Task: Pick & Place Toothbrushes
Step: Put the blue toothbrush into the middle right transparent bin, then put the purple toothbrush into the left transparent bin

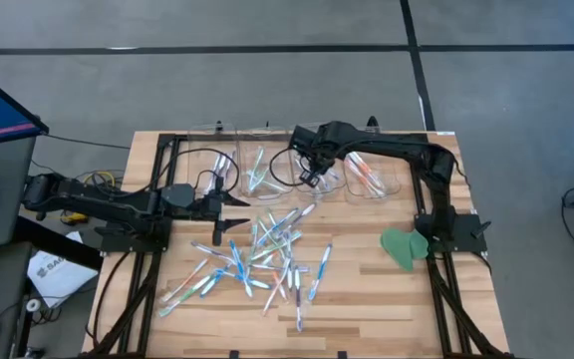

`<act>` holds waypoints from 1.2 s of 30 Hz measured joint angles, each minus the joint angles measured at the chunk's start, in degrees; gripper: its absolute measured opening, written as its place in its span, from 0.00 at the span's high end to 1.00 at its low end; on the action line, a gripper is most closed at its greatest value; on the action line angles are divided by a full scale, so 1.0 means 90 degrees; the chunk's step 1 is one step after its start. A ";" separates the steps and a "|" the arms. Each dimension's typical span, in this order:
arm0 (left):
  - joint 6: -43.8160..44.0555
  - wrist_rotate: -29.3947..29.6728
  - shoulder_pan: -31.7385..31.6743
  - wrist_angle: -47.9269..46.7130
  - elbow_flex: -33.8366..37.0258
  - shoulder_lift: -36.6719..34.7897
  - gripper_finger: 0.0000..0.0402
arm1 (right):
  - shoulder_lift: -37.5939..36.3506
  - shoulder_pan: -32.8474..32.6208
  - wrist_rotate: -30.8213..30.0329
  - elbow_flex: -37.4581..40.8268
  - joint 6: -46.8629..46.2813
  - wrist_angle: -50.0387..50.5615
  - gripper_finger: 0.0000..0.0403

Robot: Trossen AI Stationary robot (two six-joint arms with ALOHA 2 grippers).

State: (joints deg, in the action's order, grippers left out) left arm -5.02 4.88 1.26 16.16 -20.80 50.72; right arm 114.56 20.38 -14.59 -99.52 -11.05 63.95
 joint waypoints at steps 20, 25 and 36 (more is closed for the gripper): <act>-0.0002 -0.0210 0.0000 0.0010 0.0000 0.0002 0.54 | 0.0015 -0.0099 0.0335 -0.0159 -0.0104 0.0680 0.52; -0.0002 -0.0213 0.0000 0.0006 0.0000 0.0000 0.54 | -0.0063 -0.0249 0.0327 -0.0415 -0.0487 0.1519 0.53; 0.0006 -0.0233 0.0012 -0.0108 0.0002 0.0000 0.54 | -0.0779 -0.1631 0.0245 -0.0462 -0.1033 0.1857 0.55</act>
State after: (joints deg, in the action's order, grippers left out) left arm -4.97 2.78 1.36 15.19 -20.78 50.73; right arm 107.55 5.70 -12.38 -103.68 -20.35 80.66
